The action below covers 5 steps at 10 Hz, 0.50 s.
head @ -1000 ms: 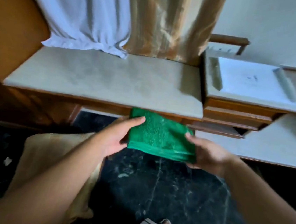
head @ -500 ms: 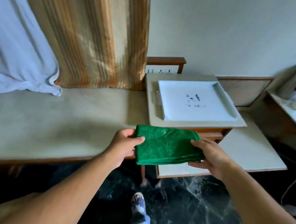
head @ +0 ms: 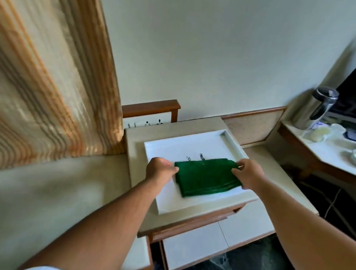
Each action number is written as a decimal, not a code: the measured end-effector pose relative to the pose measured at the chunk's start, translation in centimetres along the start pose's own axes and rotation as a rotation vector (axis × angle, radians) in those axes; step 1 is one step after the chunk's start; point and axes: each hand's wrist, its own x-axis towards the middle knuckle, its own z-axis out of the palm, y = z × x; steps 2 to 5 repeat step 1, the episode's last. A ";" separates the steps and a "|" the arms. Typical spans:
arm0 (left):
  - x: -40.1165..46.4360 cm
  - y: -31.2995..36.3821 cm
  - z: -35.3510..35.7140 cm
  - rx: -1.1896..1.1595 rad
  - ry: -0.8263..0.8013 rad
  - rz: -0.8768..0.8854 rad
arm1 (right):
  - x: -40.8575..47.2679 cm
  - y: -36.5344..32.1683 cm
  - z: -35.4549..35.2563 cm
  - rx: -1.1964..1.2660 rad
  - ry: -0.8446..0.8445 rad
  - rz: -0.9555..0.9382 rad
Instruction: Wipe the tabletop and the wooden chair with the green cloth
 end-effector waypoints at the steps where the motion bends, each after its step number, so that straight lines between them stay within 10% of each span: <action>1: 1.2 0.3 0.6 0.251 0.152 0.126 | 3.2 -0.9 0.1 -0.480 0.173 -0.325; 5: 1.2 0.3 0.6 0.251 0.152 0.126 | 3.2 -0.9 0.1 -0.480 0.173 -0.325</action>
